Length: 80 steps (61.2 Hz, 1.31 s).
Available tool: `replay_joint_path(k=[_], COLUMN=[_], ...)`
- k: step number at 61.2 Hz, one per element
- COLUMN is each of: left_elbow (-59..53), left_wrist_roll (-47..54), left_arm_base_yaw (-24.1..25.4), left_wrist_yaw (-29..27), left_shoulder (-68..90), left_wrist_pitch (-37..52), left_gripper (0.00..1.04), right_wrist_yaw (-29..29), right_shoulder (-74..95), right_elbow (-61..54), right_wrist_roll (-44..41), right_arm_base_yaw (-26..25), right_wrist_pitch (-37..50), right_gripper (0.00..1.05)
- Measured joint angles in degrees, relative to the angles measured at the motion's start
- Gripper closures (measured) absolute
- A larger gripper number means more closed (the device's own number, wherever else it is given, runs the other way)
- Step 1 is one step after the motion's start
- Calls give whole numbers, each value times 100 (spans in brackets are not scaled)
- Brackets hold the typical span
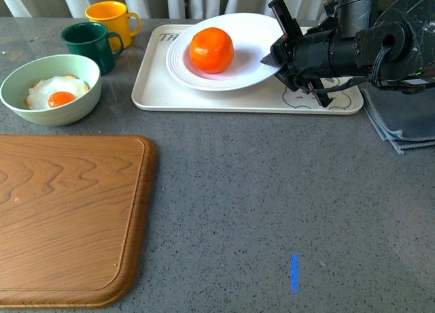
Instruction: Place orange and plate with both arms
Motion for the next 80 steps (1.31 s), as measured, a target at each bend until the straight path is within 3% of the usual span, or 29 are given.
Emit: replay_joint_path(k=[28,43,50,52,53,57,58,60,67,80], left_elbow=[0,0,0,0,0,0,0,0,0,0], left_wrist_roll=[0,0,0,-2,0,0,0,0,0,0], left_arm_base_yaw=[0,0,0,0,0,0,0,0,0,0], left_wrist_yaw=[0,0,0,0,-2,0,0,0,0,0], left_shoulder=[0,0,0,0,0,0,0,0,0,0], left_wrist_pitch=[0,0,0,0,0,0,0,0,0,0], left_gripper=[9,9,9,9,9,9,9,9,9,9], right_wrist_yaw=[0,13,424,789,1351,2518,2592,2962,2959,2553], right_shoulder=[-822,-2090,-2968,-3130,-3248,-3624,-3657,-3915,-4570,-5215], right_elbow=[-925,-2159,-2892,-3117,-3314,-3941,-3991,-4345,-5136,-6179], right_wrist_roll=[-186,-612,-1268,-1602,-1932,-3246,-3246,-4022,-5134,-5606], right_arm_base_yaw=[-149,168,367,448,492,525,520,455,140,-249], right_wrist_pitch=[197,726,717,1029,1423,2583,2662,3108,3464,3764], right_gripper=[8,9,9,12,15,26,27,34,54,90])
